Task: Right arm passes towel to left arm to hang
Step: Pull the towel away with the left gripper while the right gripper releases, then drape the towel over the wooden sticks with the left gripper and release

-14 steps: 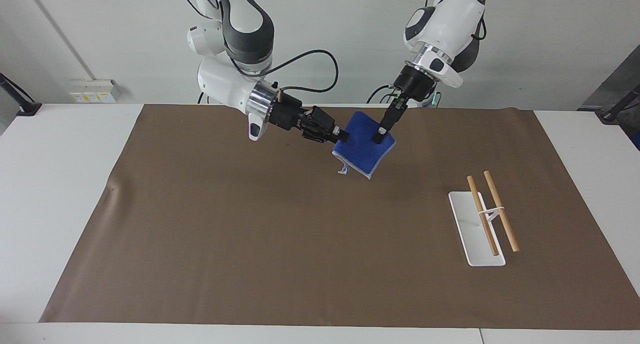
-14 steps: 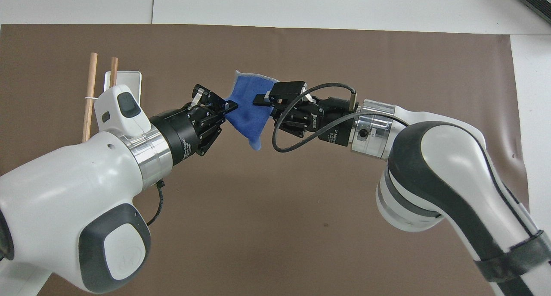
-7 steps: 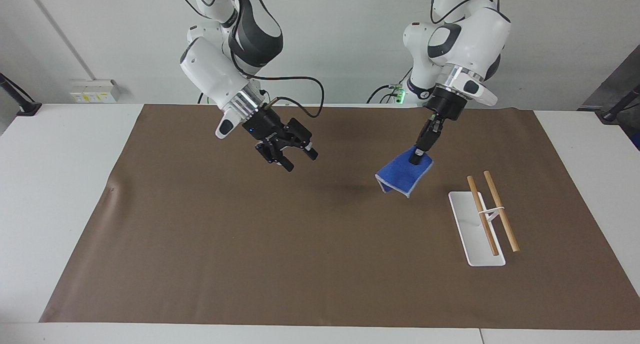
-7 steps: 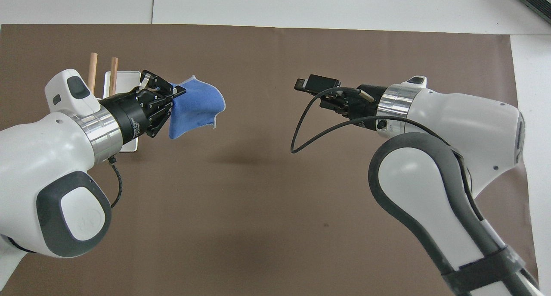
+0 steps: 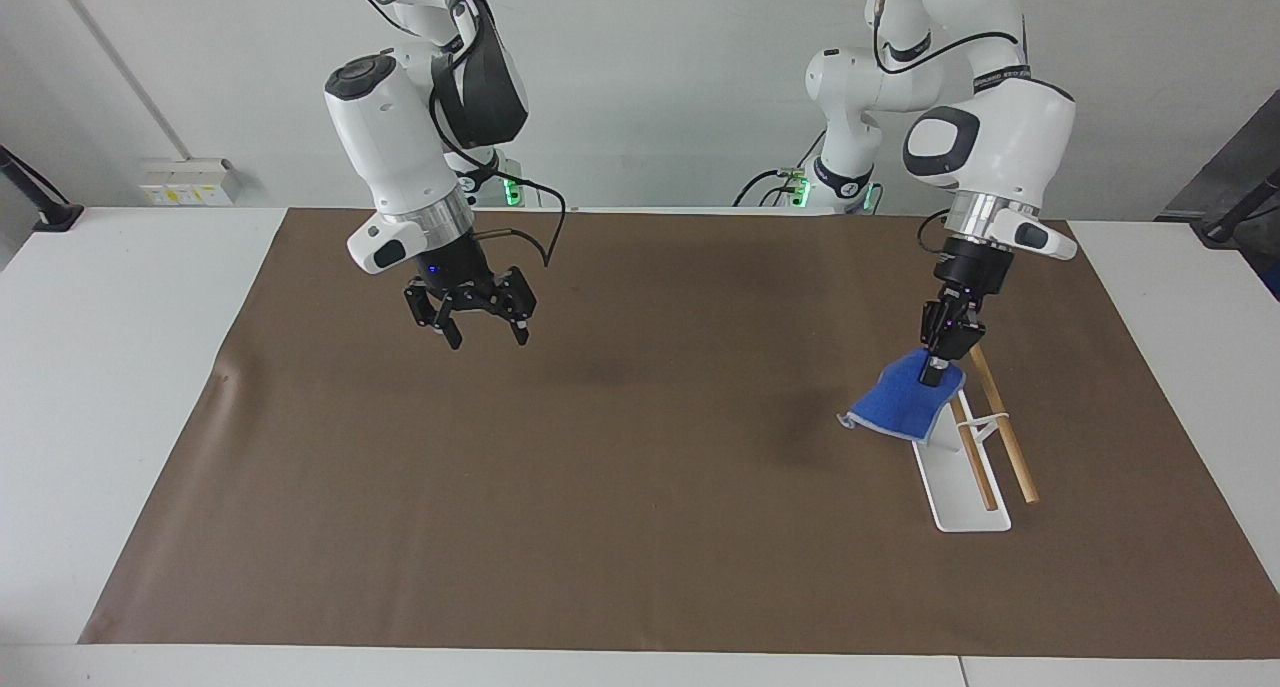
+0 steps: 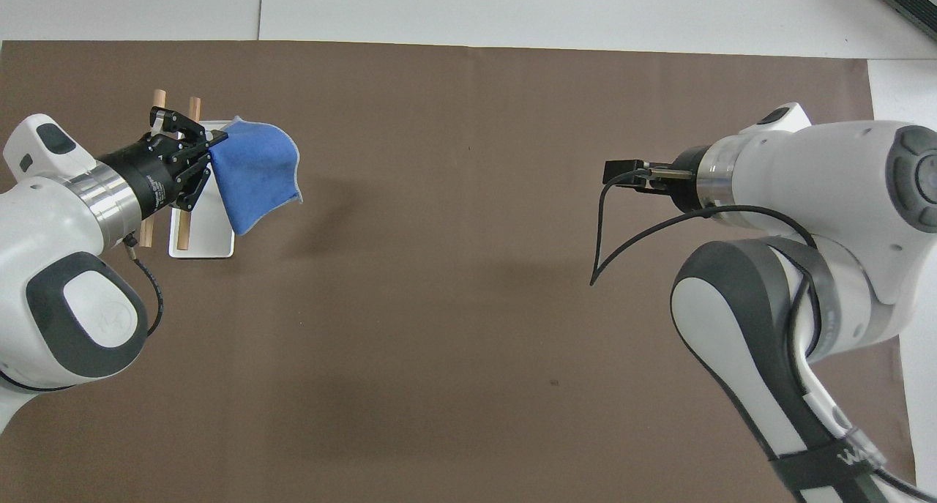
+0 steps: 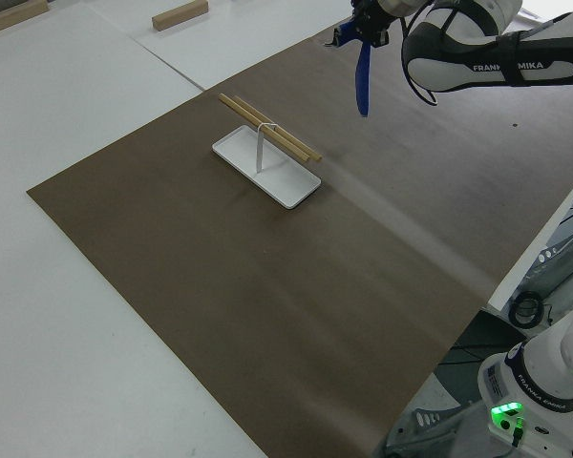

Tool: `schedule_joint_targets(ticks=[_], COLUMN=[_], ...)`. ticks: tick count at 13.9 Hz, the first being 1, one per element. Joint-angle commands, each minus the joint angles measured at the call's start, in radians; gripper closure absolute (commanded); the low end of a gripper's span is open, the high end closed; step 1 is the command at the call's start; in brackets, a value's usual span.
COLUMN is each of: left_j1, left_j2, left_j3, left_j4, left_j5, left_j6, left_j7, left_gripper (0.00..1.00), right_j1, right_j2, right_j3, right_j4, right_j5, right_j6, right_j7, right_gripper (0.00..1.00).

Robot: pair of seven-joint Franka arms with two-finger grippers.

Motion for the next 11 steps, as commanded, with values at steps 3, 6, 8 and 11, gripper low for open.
schedule_joint_targets(ticks=[3,6,8,11], left_j1=[0.124,0.172,0.213,0.251], left_j2=[0.061,0.101,0.116,0.126], left_j3=[-0.014,-0.012,-0.013,-0.012], left_j4=[-0.002,0.003,0.004,-0.006], left_j5=[-0.028,-0.028,-0.028,-0.036], left_j6=[0.067,0.156,0.176,0.224], left_j7=[-0.043,-0.183,-0.243,-0.365], left_gripper=[1.00,1.00,1.00,1.00], right_j1=[-0.060,-0.098,-0.104,-0.109], right_j2=[-0.069,-0.071,-0.074,-0.085], right_j3=[0.005,0.005,0.004,0.001], right_j4=[0.085,0.178,0.197,0.240], right_j5=[-0.058,-0.059,-0.072,-0.108], right_j6=[-0.227,-0.345,-0.401,-0.453], right_j7=[0.033,0.033,0.033,0.021], right_gripper=[0.00,0.00,0.00,0.00])
